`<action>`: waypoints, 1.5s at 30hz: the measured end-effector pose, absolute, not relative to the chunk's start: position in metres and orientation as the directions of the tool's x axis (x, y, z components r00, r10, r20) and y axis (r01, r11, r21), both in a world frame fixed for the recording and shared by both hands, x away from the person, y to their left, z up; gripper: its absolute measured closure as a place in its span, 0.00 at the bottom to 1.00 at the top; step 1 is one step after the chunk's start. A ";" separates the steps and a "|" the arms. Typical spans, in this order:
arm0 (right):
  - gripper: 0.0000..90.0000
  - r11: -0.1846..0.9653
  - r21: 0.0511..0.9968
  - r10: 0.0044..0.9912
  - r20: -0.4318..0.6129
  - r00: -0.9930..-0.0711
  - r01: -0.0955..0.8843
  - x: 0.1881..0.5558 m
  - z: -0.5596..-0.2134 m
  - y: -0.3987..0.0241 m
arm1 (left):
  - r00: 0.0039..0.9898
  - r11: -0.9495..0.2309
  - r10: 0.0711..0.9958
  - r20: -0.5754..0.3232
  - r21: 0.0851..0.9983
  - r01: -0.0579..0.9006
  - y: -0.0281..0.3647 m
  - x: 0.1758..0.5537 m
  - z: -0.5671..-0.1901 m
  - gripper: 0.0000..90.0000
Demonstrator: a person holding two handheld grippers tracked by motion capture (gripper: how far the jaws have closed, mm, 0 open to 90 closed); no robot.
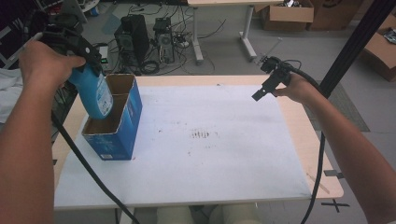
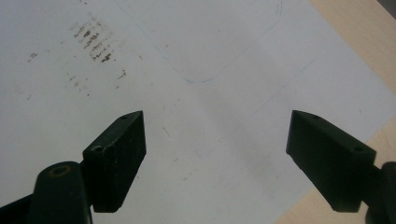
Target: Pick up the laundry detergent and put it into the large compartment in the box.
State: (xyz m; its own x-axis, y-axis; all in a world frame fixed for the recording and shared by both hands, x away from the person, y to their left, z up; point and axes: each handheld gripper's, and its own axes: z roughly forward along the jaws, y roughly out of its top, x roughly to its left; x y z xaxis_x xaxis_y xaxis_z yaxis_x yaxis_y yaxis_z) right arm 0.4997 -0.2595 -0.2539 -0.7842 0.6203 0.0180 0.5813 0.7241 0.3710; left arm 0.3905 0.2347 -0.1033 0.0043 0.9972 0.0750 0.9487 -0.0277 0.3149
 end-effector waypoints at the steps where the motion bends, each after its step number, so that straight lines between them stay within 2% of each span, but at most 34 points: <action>1: 0.22 0.727 0.370 0.618 0.016 -0.786 0.578 0.500 -0.254 -0.259 | 0.003 -0.026 0.997 0.073 0.316 0.948 0.236 0.391 -0.105 0.42; 17: 0.22 0.730 0.359 0.621 0.007 -0.783 0.582 0.500 -0.256 -0.259 | 0.003 -0.022 0.998 0.063 0.304 0.952 0.247 0.401 -0.160 0.42; 45: 0.22 0.725 0.341 0.633 0.012 -0.774 0.598 0.500 -0.265 -0.262 | 0.009 -0.032 0.996 0.088 0.258 0.966 0.239 0.412 -0.259 0.42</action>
